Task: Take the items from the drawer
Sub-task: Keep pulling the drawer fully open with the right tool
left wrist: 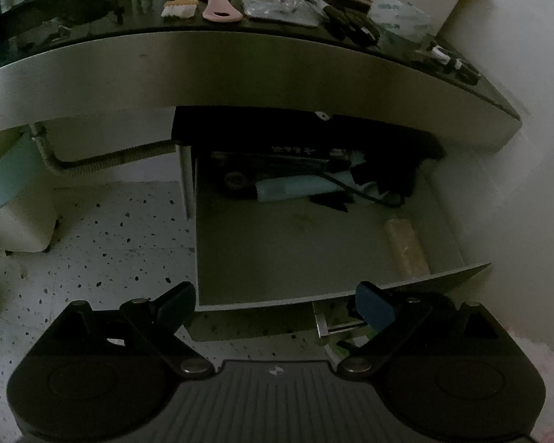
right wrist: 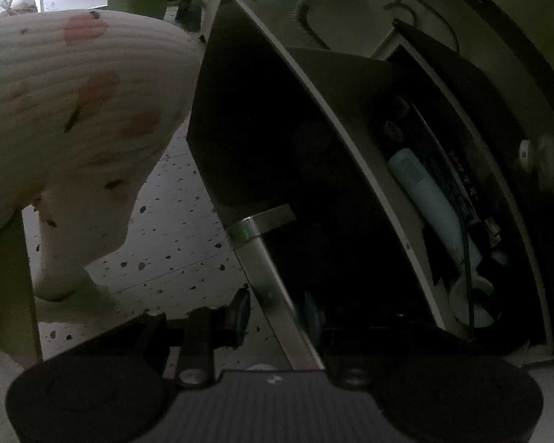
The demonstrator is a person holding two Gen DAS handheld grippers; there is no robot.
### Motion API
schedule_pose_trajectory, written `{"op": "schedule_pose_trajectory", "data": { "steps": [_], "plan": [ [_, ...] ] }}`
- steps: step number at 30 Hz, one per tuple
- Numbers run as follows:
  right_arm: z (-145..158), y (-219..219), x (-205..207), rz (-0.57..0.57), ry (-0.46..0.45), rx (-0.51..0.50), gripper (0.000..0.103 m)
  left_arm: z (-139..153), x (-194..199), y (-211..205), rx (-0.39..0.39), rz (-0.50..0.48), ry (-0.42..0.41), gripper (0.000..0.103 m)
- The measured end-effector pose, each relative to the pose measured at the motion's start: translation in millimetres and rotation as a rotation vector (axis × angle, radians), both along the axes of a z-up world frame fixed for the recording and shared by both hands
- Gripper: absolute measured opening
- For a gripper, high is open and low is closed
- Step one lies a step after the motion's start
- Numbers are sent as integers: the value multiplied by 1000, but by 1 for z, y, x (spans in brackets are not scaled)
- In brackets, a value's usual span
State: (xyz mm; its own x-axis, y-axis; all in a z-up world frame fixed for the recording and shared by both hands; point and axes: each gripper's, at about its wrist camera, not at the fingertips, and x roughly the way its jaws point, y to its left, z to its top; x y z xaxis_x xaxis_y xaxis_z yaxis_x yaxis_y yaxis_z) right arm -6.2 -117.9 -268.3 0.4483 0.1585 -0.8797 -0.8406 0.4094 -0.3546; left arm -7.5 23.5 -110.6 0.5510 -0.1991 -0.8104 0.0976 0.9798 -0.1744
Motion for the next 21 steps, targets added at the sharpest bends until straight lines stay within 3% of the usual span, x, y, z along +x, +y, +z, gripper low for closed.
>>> {"op": "schedule_pose_trajectory", "data": {
  "steps": [21],
  "plan": [
    [12,-6,-13,10,30,21,30,-4,1,4,-5,10,8,94]
  ]
}}
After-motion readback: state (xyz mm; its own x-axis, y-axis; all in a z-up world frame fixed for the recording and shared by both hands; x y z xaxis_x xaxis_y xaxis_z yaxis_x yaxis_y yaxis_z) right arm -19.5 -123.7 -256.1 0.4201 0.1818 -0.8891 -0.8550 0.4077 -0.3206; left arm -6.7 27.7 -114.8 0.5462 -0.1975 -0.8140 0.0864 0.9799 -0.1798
